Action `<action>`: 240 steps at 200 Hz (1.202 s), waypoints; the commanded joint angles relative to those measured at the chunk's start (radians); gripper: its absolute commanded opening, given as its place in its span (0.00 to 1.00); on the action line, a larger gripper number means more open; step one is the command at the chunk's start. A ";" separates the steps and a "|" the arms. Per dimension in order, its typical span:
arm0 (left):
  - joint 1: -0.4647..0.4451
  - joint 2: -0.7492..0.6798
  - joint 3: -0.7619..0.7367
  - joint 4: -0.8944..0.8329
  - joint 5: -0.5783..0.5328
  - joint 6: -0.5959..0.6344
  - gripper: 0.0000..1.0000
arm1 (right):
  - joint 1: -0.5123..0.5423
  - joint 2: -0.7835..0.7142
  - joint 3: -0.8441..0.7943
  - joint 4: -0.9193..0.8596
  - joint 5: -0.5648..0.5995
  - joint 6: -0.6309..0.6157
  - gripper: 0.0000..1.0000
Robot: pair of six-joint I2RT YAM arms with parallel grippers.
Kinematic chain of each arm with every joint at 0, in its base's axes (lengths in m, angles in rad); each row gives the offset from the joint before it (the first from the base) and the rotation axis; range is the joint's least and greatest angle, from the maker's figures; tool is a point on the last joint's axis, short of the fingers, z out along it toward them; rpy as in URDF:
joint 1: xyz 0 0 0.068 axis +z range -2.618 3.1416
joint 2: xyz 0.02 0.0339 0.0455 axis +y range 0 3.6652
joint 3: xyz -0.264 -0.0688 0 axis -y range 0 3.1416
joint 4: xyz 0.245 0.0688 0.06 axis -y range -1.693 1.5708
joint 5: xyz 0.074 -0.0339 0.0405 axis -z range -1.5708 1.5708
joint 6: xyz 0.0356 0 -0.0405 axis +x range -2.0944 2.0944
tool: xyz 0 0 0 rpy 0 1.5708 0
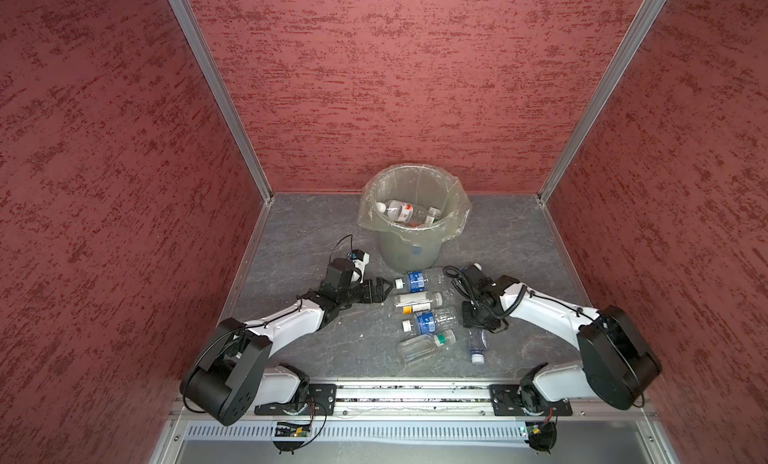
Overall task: Throw the plastic bottles in the bin
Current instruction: 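Close the right gripper on the crushed clear bottle, then lift the crushed clear bottle and carry it over the bin with the right gripper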
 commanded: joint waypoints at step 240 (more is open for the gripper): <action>-0.068 0.018 0.030 0.111 0.016 0.058 1.00 | 0.252 -0.652 0.179 0.259 0.475 -0.163 0.42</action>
